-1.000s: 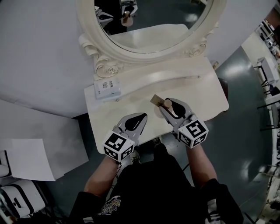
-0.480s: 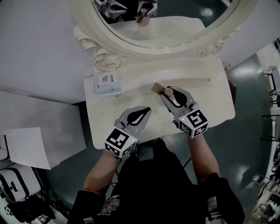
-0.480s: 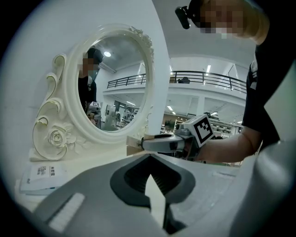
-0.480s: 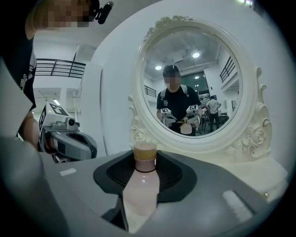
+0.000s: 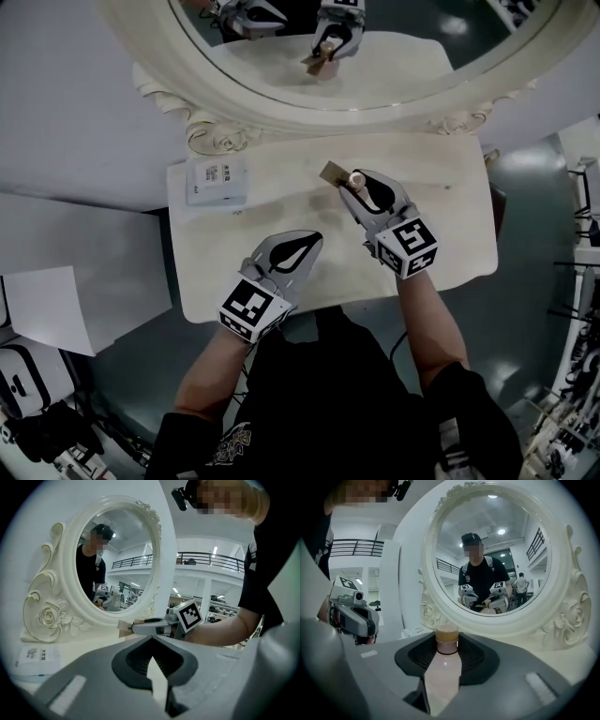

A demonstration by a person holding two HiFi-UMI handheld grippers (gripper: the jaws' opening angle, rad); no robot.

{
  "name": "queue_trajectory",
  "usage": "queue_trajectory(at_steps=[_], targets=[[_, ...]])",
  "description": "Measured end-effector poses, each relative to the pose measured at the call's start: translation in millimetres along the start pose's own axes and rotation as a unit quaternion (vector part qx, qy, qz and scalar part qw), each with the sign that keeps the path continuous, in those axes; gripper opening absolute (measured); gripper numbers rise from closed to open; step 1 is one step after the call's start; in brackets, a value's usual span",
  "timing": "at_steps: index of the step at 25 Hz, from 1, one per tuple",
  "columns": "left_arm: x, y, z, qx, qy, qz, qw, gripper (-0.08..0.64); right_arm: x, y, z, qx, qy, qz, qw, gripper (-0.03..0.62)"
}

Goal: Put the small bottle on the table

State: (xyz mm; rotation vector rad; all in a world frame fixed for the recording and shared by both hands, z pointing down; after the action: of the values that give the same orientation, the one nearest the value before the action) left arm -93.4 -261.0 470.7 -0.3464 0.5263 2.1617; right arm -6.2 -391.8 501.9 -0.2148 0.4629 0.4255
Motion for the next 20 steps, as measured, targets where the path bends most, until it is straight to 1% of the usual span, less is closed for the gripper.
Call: queue_trajectory(at_steps=[13, 20], targets=[[-14, 14, 0, 0.022, -0.003, -0.03, 0.9993, 0.0, -40, -34, 0, 0.008, 0.0, -0.019, 1.0, 0.164], [-12, 21, 5, 0.036, 0.003, -0.043, 0.9984, 0.0, -56, -40, -5, 0.027, -0.01, -0.023, 0.999, 0.164]])
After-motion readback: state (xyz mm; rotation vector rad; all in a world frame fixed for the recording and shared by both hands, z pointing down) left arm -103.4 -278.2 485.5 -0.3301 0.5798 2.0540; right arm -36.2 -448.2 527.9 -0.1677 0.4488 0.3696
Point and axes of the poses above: the fingertips, and each gripper's own axes: x backward along the fingers, y to its left, z out of its underside, the point moved 5 cm from there along x, backward along the fingers, and after that the axes turned 10 degrees about y, right-handed, at the moved point
